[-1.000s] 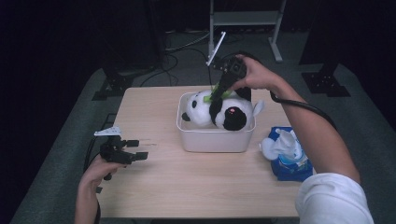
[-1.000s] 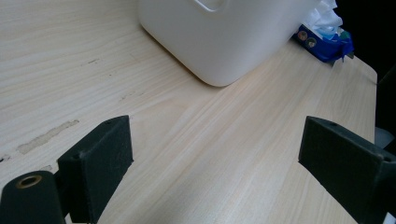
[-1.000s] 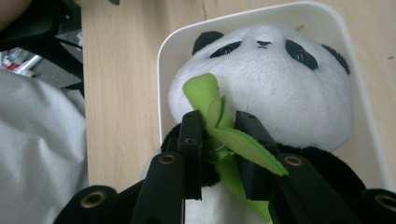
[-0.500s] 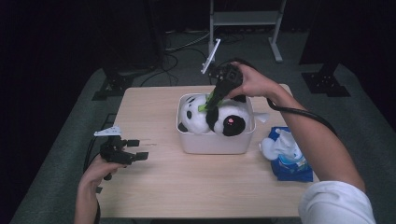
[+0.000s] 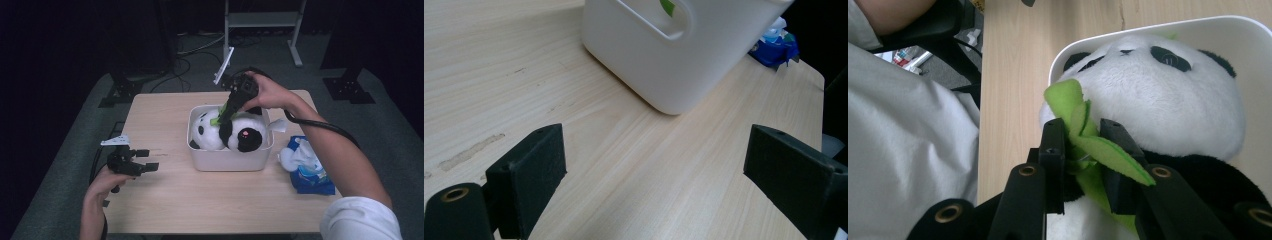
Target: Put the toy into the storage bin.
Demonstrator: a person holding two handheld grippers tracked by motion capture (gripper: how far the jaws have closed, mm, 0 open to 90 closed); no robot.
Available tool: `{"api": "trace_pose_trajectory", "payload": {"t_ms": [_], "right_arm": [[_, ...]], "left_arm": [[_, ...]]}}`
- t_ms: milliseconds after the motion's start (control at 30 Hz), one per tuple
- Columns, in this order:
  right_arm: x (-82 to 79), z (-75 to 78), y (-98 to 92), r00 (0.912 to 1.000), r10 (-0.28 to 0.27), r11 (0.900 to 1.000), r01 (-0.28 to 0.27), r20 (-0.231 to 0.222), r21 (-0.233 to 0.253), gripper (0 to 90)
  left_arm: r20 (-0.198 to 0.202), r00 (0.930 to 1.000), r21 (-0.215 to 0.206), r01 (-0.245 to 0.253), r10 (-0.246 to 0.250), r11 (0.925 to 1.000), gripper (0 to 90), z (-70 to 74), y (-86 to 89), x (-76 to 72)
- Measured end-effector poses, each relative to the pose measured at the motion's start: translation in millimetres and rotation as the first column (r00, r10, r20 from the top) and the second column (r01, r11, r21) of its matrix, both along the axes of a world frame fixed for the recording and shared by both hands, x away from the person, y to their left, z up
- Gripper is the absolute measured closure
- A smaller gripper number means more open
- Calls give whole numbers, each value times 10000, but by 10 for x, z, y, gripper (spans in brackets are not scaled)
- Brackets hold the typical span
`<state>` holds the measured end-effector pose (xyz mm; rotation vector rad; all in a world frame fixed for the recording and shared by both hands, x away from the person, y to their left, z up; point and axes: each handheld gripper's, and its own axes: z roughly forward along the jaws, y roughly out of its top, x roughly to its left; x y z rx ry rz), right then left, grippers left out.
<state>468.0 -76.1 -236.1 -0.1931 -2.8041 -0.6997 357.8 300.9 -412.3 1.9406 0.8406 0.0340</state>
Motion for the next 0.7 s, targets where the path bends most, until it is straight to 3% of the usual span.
{"api": "trace_pose_trajectory", "payload": {"t_ms": [267, 400, 700], "right_arm": [[-170, -37, 57, 9987, 435, 9990, -432, -272, 140, 726], [-228, -48, 83, 9976, 668, 9977, -665, -195, 136, 726], [-69, -18, 49, 9994, 238, 9996, -234, 243, -156, 727]], "left_arm": [[26, 10000, 6, 60, -60, 10000, 86, 7, -19, -1], [-2, 10000, 28, 46, -46, 10000, 86, 2, -21, 0], [-2, 10000, -7, -26, 26, 10000, 86, -1, -12, -6]]}}
